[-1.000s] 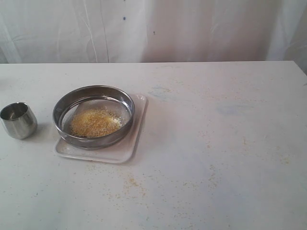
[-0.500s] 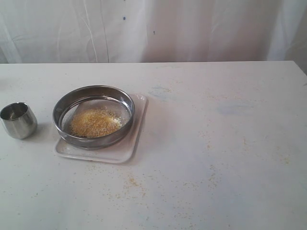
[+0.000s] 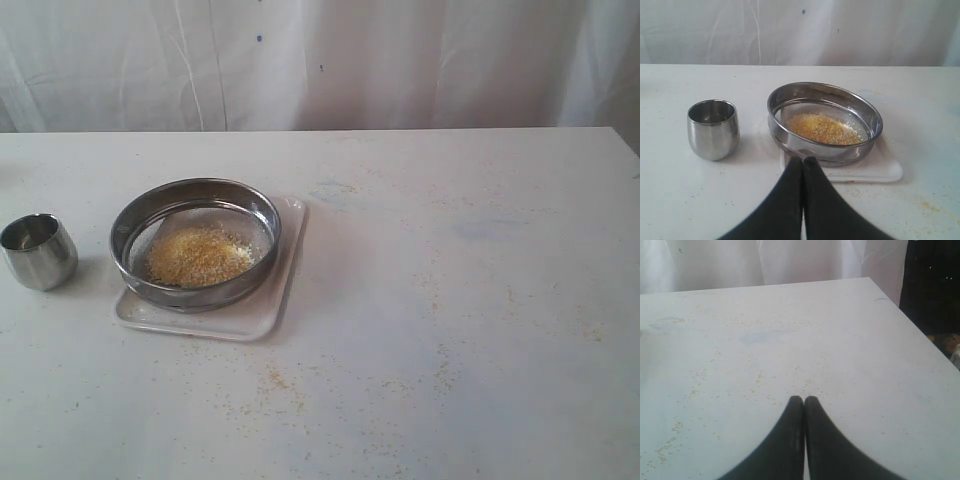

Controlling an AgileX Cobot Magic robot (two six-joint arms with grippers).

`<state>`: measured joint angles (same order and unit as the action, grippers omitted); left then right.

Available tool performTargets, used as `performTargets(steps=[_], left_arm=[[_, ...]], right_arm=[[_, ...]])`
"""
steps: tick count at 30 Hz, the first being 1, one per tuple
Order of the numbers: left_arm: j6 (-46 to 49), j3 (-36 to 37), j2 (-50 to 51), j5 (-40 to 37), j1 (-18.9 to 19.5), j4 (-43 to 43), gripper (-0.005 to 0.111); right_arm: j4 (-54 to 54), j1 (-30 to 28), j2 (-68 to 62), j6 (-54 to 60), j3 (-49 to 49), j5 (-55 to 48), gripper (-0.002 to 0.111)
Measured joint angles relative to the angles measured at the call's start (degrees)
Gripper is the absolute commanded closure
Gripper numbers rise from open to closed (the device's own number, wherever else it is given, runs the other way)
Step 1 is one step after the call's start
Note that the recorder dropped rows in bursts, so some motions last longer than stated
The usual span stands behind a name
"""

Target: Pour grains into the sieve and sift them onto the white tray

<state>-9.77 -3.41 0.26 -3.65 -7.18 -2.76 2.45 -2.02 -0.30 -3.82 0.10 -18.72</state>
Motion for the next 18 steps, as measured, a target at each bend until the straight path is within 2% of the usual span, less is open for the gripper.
performTargets(steps=[8,18], left_arm=[[1.7,3.2,0.0,4.5,0.0,0.0,0.107],[6.7,3.2,0.0,4.5,0.0,0.0,0.107]], right_arm=[[0.0,0.0,0.0,0.0,0.0,0.0,0.108],[0.0,0.0,0.0,0.0,0.0,0.0,0.108]])
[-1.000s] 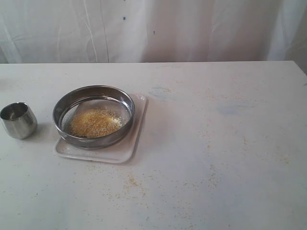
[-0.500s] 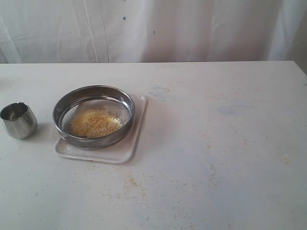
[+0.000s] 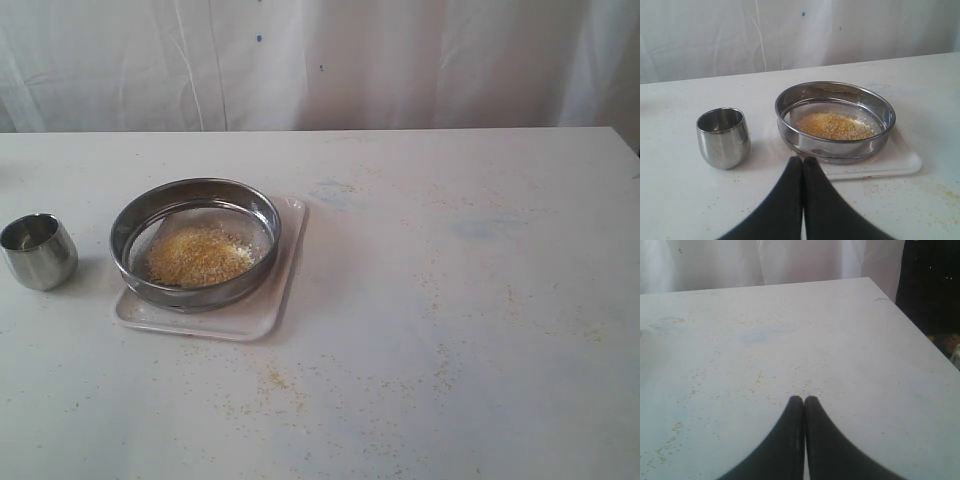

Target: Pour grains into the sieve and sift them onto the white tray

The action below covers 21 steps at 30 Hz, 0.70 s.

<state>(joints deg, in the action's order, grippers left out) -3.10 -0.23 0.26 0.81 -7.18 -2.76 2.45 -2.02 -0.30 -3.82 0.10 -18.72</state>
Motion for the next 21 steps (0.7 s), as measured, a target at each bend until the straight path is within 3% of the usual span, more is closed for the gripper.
performTargets(steps=[21], left_arm=[[0.6,0.0,0.0,-0.8,0.0,-2.0,0.107]], right_arm=[[0.0,0.0,0.0,0.0,0.0,0.0,0.108]])
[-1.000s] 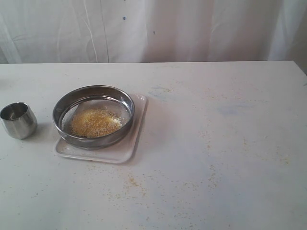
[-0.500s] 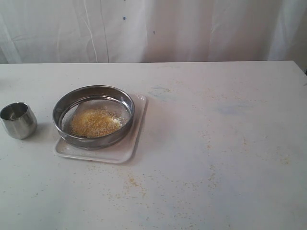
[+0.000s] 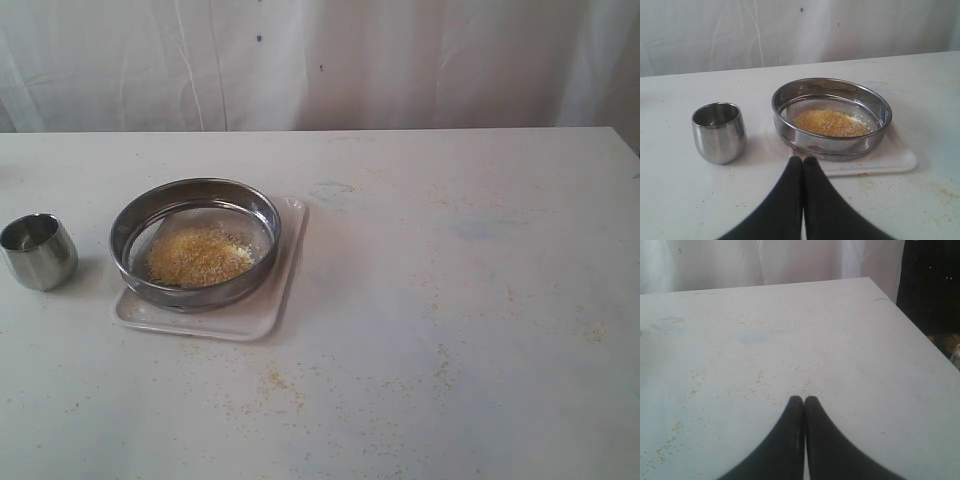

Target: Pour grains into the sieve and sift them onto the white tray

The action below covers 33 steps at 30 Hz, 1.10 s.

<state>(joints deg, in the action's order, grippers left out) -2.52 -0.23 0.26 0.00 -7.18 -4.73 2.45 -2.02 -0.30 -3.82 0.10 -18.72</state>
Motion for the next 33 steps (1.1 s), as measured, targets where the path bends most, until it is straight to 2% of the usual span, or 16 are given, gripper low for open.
performTargets(steps=[33], left_arm=[[0.0,0.0,0.0,0.0,0.0,-0.2,0.107]], right_arm=[[-0.2,0.0,0.0,0.0,0.0,1.9,0.108]])
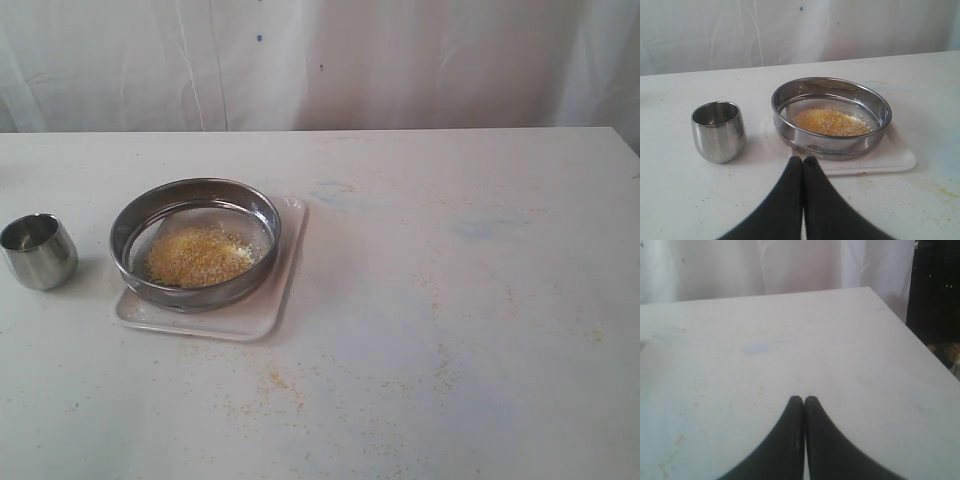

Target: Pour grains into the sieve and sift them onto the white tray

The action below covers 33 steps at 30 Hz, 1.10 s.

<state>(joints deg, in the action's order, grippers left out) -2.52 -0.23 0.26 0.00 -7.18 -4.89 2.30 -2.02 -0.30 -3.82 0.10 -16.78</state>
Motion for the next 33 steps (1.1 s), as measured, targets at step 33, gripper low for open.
performTargets(steps=[33], left_arm=[[0.0,0.0,0.0,0.0,0.0,0.0,0.107]], right_arm=[[-17.4,13.1,-20.8,-5.9,33.3,-12.5,0.093]])
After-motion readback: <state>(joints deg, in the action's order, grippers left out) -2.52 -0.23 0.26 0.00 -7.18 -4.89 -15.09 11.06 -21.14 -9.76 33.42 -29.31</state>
